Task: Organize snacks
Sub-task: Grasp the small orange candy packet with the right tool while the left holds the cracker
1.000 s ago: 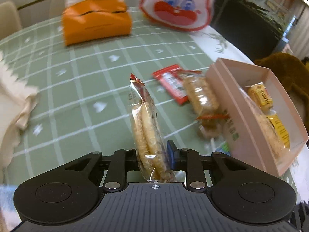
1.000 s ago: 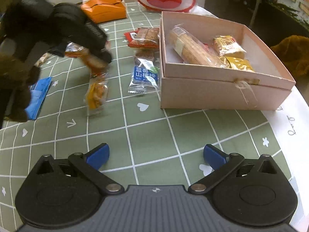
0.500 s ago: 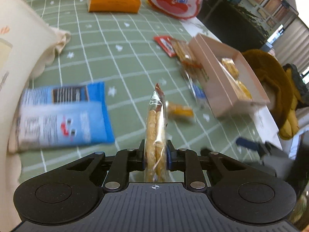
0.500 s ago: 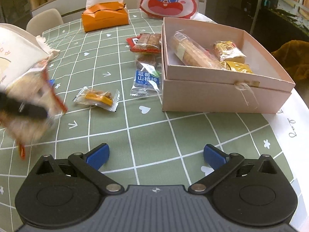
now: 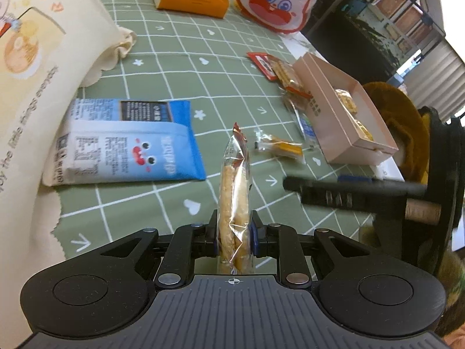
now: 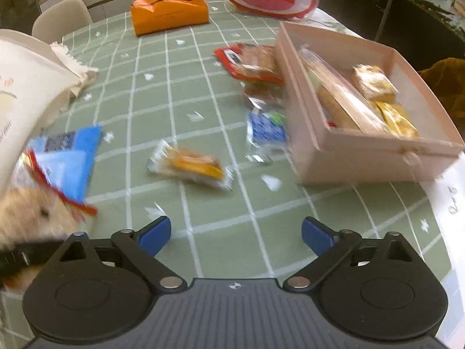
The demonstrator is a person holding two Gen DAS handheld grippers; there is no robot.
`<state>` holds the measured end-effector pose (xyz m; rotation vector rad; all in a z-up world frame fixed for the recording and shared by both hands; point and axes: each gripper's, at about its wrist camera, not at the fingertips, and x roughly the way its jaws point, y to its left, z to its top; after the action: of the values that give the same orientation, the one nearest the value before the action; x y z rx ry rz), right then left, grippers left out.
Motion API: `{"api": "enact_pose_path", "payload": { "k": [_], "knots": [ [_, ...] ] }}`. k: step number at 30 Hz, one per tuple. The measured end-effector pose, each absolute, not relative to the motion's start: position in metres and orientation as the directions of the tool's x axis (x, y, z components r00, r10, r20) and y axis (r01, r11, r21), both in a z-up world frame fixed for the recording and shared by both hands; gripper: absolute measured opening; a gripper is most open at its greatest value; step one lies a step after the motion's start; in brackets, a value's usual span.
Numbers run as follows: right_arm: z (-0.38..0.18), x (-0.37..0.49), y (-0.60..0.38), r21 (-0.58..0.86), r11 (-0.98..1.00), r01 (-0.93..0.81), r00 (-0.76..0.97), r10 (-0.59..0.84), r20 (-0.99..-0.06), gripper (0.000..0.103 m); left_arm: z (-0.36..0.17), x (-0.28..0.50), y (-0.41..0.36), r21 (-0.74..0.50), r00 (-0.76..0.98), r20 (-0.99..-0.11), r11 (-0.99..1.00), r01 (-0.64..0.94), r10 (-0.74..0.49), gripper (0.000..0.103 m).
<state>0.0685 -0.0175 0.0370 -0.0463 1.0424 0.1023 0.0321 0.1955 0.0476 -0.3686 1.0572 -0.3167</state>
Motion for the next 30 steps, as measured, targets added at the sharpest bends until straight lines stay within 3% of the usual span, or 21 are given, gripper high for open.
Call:
{"api": "enact_pose_path", "payload": {
  "k": [9,11,13,14,24,30],
  "knots": [
    [0.050,0.112,0.024,-0.038,0.991,-0.129,0.516,0.034,-0.856,0.094,0.042,0.028,0.204,-0.479,0.463,-0.755,0.873,0.096,-0.465,0.023],
    [0.048,0.120,0.026,-0.049,0.991,-0.124,0.506,0.021,-0.862,0.086,0.041,0.028,0.208,-0.489,0.466,-0.748,0.867,0.096,-0.473,0.023],
    [0.045,0.126,0.027,-0.047,0.992,-0.118,0.478,0.016,-0.878,0.061,0.040,0.027,0.211,-0.498,0.467,-0.742,0.862,0.095,-0.480,0.023],
    [0.043,0.126,0.027,-0.041,0.992,-0.115,0.460,0.017,-0.888,0.059,0.039,0.027,0.213,-0.502,0.467,-0.741,0.860,0.094,-0.483,0.023],
    [0.060,0.092,0.039,0.142,0.975,-0.174,0.370,0.198,-0.908,0.056,0.037,0.027,0.220,-0.522,0.465,-0.733,0.849,0.083,-0.496,0.023],
    [0.069,0.093,0.034,0.058,0.982,-0.180,0.433,0.132,-0.892,0.059,0.036,0.025,0.226,-0.523,0.467,-0.736,0.850,0.069,-0.490,0.023]
  ]
}}
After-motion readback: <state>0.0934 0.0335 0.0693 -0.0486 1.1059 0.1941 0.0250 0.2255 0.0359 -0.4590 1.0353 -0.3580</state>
